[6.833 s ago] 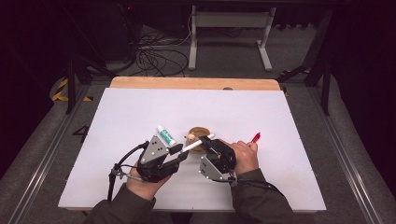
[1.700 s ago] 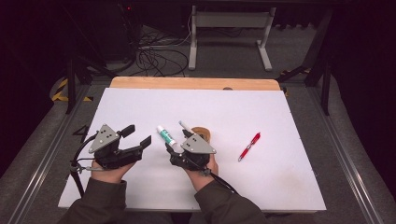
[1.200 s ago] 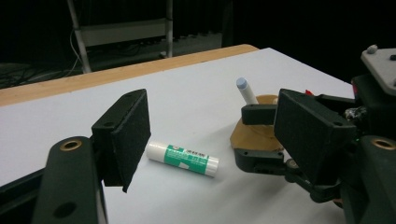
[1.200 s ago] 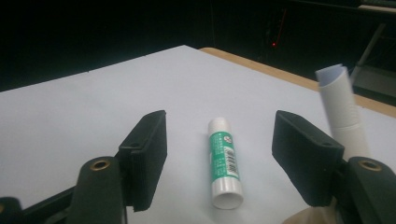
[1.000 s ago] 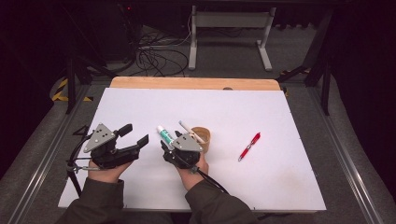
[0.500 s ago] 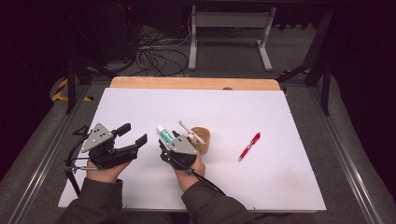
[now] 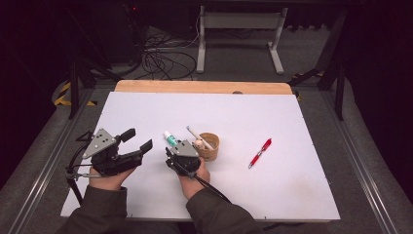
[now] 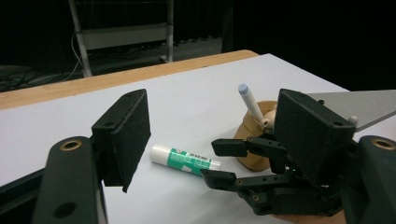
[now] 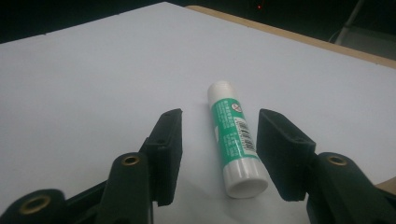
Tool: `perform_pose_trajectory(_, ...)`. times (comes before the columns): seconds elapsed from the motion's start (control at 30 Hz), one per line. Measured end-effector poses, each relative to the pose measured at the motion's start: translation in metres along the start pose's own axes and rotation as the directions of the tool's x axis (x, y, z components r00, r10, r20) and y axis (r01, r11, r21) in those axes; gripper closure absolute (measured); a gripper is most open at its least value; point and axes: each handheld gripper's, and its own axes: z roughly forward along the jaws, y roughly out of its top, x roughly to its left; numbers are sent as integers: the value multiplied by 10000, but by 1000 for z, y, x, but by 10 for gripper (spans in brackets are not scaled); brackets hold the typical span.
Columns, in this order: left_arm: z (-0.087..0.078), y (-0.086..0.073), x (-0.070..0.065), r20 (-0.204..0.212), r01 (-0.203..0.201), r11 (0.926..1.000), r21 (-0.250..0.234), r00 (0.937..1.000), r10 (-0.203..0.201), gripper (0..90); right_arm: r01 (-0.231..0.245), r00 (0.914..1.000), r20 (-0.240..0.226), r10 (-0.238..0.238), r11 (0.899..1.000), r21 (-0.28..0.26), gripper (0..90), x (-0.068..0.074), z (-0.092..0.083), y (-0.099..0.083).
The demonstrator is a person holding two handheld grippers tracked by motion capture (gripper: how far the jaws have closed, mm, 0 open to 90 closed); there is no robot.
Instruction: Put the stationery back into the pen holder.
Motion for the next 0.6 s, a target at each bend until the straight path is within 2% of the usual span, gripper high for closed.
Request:
perform_pose_trajectory(0.23,-1,0,1,10,29,10000,-49,10000,-29,281,19,9996,298,-29,9994,344,539,-2,8,1)
perform_pose_trajectory(0.6,-2,1,2,-23,13,10000,-56,10000,-13,281,-98,9994,336,65,9952,972,567,-4,19,4)
